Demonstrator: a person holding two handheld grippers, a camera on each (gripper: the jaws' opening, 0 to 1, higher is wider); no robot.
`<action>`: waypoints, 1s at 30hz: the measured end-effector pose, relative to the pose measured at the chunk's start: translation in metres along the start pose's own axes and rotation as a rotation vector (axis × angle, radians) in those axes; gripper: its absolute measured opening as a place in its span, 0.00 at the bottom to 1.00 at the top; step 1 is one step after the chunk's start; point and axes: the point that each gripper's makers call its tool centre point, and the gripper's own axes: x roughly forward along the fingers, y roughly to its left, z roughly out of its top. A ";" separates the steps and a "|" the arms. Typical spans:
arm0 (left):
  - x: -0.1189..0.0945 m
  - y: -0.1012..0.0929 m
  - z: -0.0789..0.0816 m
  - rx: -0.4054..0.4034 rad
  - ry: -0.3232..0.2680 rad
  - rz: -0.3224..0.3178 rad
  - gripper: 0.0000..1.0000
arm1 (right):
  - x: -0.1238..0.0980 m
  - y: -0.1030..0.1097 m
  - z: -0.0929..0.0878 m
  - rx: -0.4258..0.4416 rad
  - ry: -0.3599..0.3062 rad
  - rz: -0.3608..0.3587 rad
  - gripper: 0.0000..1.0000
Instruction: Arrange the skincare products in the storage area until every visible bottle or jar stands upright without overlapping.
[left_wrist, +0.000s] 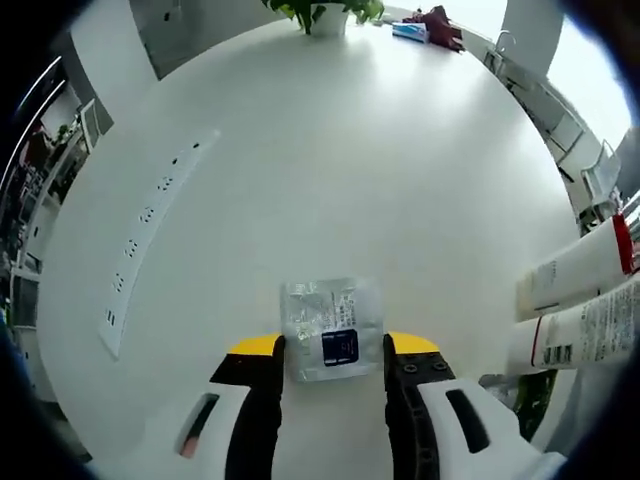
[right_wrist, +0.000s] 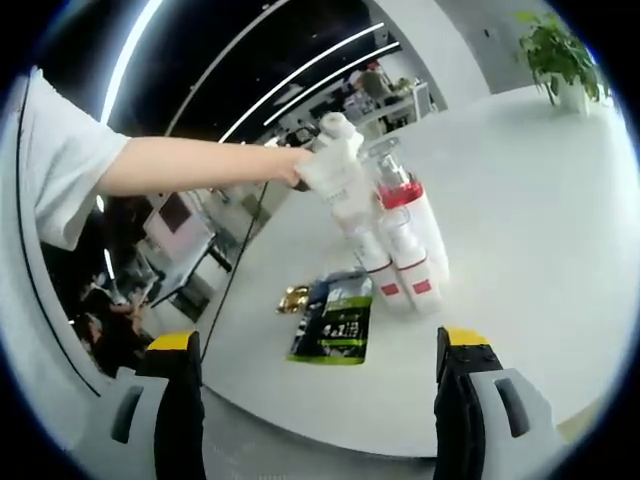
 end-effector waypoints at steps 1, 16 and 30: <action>-0.002 0.000 0.001 0.009 -0.001 0.002 0.41 | 0.000 0.000 0.000 -0.002 0.002 0.002 0.97; -0.042 -0.005 -0.016 0.108 0.003 0.011 0.41 | 0.002 0.006 -0.003 -0.049 0.022 0.022 0.97; -0.098 -0.025 -0.045 0.124 -0.037 0.039 0.41 | 0.004 0.017 -0.006 -0.111 0.046 0.060 0.97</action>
